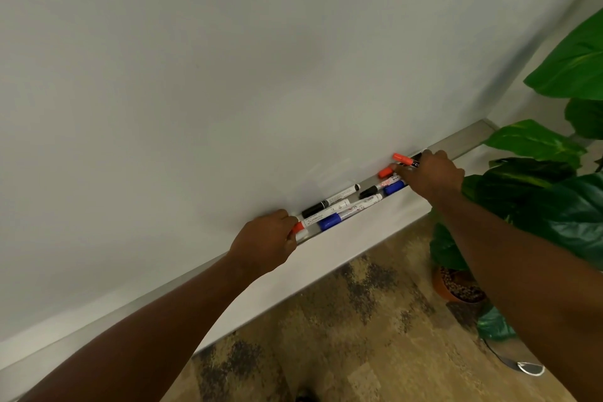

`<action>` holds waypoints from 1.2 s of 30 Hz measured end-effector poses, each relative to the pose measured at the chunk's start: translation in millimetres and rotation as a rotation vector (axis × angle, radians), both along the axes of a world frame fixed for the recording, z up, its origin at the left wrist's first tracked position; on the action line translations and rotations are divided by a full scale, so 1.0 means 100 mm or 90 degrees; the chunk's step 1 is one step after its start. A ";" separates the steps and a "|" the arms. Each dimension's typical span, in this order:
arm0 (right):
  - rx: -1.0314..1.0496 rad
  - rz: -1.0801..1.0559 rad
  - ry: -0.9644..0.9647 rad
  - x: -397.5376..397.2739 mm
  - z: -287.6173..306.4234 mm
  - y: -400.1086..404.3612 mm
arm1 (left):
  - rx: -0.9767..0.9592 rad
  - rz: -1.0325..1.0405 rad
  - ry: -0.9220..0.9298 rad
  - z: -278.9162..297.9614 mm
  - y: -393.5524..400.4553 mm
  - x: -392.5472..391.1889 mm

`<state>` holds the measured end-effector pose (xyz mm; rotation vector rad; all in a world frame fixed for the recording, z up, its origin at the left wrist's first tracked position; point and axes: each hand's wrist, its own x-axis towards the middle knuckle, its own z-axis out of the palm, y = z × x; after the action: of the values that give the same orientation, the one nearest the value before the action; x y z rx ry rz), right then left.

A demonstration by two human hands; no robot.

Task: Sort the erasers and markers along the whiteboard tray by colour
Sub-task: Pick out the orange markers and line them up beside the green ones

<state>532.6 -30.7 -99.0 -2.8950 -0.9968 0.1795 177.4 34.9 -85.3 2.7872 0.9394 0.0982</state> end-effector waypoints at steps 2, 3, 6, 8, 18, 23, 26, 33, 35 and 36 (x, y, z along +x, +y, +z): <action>-0.031 -0.023 0.033 0.04 0.04 0.03 | -0.015 0.004 0.004 0.01 0.00 -0.01; -0.041 -0.033 0.056 0.07 0.06 0.04 | -0.021 0.005 0.006 0.01 -0.01 -0.02; -0.055 -0.046 0.115 0.15 0.07 0.08 | -0.023 0.007 0.010 0.02 -0.02 -0.04; -0.038 -0.042 0.134 0.20 0.06 0.08 | -0.020 0.005 0.007 0.02 -0.02 -0.05; 0.248 -0.039 0.217 0.14 0.02 0.07 | -0.005 0.004 -0.006 0.01 0.00 -0.04; 0.344 -0.032 0.200 0.03 0.06 0.07 | -0.024 -0.002 0.002 0.02 -0.03 -0.03; 0.289 -0.024 0.171 0.04 0.05 0.06 | -0.018 0.005 0.001 0.04 -0.05 -0.02; 0.209 -0.015 0.179 0.11 0.02 0.05 | -0.025 0.018 0.015 0.05 -0.05 -0.06; 0.208 -0.023 0.194 0.10 0.03 0.05 | -0.023 0.025 0.014 0.05 -0.04 -0.05; 0.212 -0.031 0.205 0.09 0.03 0.05 | -0.022 0.026 0.012 0.05 -0.04 -0.03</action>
<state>542.1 -25.2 -95.8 -2.4841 -0.8109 0.4185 174.1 30.8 -80.6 2.7436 0.9927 0.0611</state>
